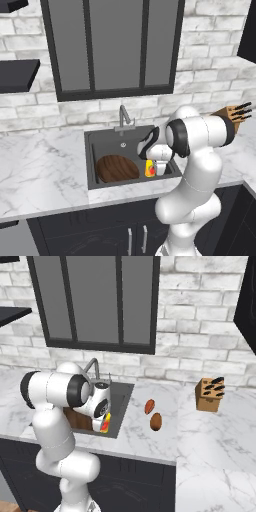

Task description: Remove the potato and sweet potato from the sink. Then move the bowl and cup from the counter to the sink for washing.

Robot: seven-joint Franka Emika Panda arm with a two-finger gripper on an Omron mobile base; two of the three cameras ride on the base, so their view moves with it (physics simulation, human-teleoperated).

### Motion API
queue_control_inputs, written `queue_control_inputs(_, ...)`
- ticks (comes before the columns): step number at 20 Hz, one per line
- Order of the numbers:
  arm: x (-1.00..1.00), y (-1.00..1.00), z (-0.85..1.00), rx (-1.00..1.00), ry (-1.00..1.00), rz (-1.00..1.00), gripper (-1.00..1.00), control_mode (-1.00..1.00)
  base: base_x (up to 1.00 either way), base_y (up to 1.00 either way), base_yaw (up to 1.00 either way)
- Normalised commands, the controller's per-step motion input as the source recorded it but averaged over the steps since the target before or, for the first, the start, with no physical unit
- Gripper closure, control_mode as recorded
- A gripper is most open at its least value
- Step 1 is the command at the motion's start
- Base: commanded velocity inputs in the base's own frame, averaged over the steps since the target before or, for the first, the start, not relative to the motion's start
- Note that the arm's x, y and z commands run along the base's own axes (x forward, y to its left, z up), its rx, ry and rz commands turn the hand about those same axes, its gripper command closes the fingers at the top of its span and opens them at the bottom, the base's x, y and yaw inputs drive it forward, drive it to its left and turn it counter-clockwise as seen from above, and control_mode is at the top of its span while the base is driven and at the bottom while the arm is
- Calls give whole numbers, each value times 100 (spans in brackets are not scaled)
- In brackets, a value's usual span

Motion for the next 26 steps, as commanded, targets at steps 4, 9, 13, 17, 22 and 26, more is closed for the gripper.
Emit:
queue_control_inputs(4, 26, 2, 9, -1, -6, 0, 100, -100, 0, 0, 0)
queue_control_inputs(9, 21, 1, 16, 0, -6, 0, 100, -100, 0, 0, 0)
queue_control_inputs(13, 20, 0, 6, -3, -1, 0, 100, -100, 0, 0, 0)
queue_control_inputs(17, 14, 0, -2, -8, 0, 0, 100, -100, 0, 0, 0)
queue_control_inputs(22, 15, 0, -10, -9, 0, 0, 100, -100, 0, 0, 0)
queue_control_inputs(26, 14, 0, -13, -6, -3, 0, 100, -100, 0, 0, 0)
